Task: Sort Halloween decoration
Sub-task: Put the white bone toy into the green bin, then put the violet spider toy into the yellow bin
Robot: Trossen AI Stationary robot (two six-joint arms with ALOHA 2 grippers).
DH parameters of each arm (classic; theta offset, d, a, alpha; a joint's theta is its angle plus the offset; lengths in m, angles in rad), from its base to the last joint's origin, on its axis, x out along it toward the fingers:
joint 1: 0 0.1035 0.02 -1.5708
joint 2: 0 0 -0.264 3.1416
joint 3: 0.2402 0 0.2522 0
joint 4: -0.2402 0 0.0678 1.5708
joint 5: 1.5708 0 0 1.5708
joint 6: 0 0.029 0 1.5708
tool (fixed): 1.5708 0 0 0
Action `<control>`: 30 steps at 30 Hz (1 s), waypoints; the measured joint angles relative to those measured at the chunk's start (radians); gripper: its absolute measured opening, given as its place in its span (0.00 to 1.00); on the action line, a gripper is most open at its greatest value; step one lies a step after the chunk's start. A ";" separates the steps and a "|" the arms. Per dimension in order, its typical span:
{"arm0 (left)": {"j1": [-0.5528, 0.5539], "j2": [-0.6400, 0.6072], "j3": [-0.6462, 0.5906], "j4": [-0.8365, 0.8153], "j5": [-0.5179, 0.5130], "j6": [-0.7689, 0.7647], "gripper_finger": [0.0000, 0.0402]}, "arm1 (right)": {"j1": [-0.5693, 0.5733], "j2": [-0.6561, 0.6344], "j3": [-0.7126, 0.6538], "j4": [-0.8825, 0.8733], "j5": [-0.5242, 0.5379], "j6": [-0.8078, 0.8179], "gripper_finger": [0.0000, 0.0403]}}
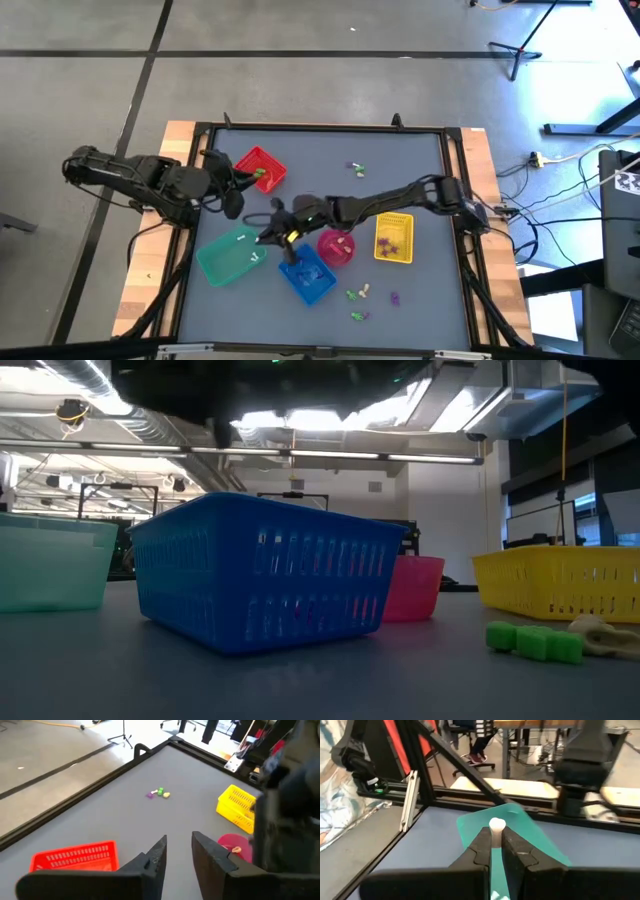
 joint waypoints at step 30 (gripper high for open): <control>0.002 0.003 0.000 0.005 -0.009 -0.005 0.19 | -0.006 0.162 0.142 -0.178 0.071 -0.006 0.47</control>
